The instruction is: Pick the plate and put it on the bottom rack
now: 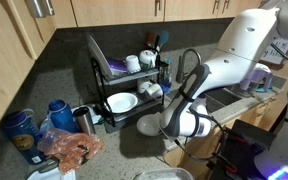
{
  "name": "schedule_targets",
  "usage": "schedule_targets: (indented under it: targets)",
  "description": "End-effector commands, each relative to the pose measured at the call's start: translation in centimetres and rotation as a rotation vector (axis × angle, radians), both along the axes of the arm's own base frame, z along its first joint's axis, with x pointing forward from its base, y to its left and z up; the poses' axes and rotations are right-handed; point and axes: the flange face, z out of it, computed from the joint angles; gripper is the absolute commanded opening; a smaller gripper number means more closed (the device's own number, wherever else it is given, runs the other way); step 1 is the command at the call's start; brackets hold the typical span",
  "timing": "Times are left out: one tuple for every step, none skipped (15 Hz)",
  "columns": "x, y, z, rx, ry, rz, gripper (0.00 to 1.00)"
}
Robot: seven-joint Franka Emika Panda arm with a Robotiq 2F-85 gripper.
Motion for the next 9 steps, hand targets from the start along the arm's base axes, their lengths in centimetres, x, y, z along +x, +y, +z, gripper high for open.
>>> schedule_targets:
  targets:
    - [-0.3,0.5,2.5,0.013,-0.049,0.000,0.02]
    - [-0.2,0.6,2.8,0.012,-0.057,0.003,0.02]
    - [-0.2,0.7,3.2,0.013,-0.065,0.008,0.02]
    - [-0.2,0.8,3.7,0.013,-0.074,0.012,0.02]
    - [-0.4,0.9,4.1,0.015,-0.081,0.020,0.02]
    - [-0.7,1.0,4.3,0.013,-0.083,0.031,0.02]
    - [-1.1,1.2,4.3,0.013,-0.076,0.047,0.02]
    - [-1.6,1.2,4.5,0.006,-0.072,0.072,0.02]
    - [-2.0,1.3,4.7,0.002,-0.072,0.095,0.02]
